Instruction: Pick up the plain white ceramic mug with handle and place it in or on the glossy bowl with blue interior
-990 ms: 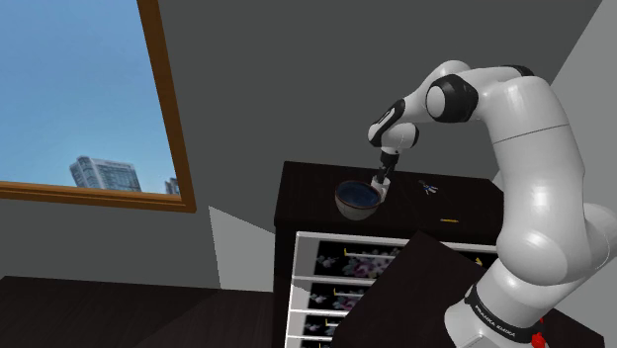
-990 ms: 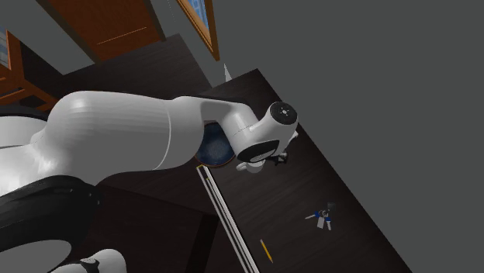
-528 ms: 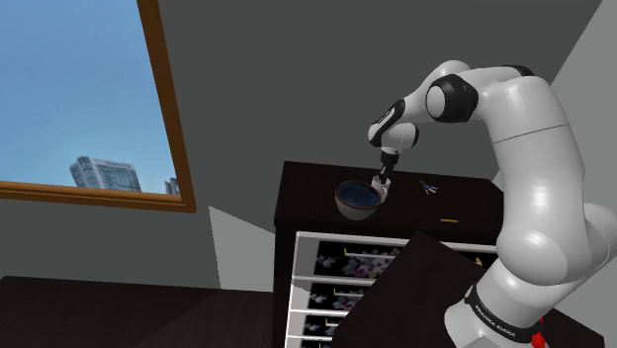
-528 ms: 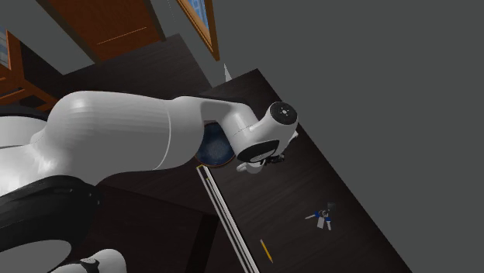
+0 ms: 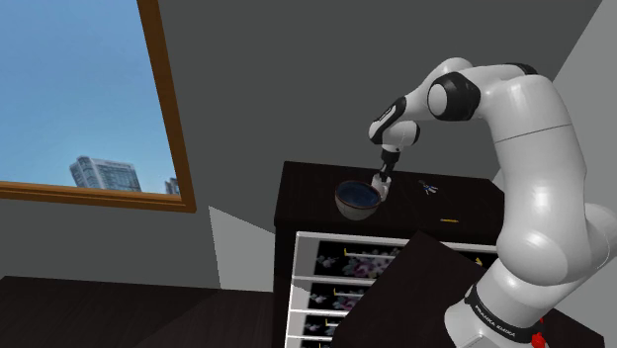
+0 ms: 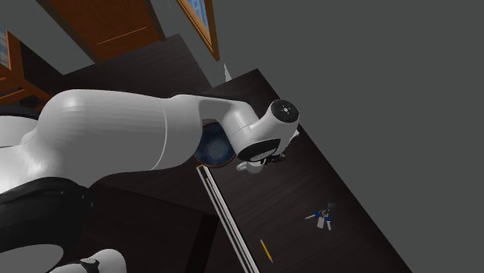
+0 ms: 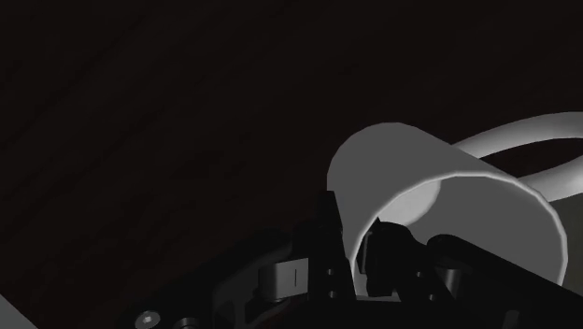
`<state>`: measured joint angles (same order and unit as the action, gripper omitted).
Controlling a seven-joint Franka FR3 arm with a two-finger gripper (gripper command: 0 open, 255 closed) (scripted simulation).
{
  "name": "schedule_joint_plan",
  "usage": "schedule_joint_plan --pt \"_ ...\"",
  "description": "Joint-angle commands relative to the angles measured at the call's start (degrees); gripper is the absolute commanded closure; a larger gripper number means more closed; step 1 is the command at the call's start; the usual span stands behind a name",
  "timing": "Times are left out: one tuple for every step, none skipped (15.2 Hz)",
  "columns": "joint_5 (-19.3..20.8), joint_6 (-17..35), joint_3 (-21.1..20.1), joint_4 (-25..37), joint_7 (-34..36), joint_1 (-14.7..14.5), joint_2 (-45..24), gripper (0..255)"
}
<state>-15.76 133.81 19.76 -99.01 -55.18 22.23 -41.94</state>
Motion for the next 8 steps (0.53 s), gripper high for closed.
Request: schedule_joint_plan --pt "0.39 -0.89 0.36 -0.35 0.24 -0.35 1.25 255" --pt "0.58 -1.35 0.54 -0.45 0.33 -0.47 1.81 255" --pt "0.77 -1.82 0.71 -0.52 0.43 -0.6 2.37 255" --pt "0.96 -2.3 0.88 -0.59 0.52 -0.72 2.92 255" --pt "1.16 -2.78 1.05 -0.64 0.62 -0.84 3.46 255" --pt "1.35 -3.27 1.22 -0.68 0.71 -0.96 4.0 255" --pt "1.55 -3.76 1.38 -0.71 0.81 -1.08 4.53 255" --pt "1.75 -4.26 1.54 -0.72 0.91 -1.2 5.05 255"
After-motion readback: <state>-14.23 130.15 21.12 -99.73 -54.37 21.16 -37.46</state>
